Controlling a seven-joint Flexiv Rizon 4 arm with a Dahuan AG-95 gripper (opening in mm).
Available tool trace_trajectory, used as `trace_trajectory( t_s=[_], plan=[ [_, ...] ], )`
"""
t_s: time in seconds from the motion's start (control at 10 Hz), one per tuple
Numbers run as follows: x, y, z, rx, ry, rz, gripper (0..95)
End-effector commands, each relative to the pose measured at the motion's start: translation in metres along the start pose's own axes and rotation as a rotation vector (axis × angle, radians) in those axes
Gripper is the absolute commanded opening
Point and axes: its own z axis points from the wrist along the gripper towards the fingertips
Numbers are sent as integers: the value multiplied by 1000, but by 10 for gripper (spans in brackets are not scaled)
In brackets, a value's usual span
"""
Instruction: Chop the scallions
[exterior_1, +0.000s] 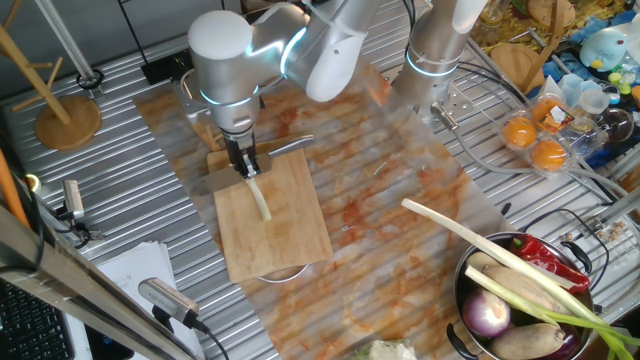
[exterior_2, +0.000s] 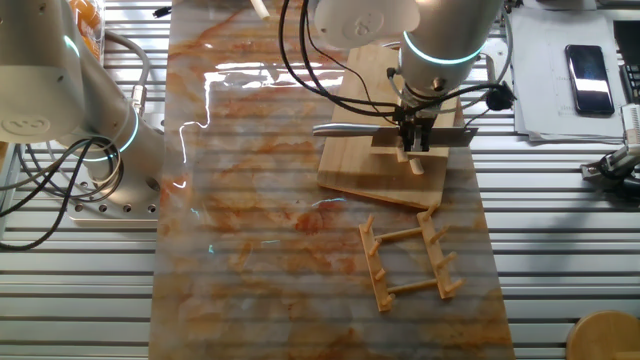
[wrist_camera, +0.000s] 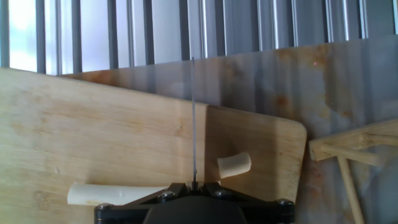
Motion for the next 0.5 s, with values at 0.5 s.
trace_trajectory(
  t_s=[0.5],
  plan=[
    [1, 1, 12, -11, -70, -25, 0]
  ],
)
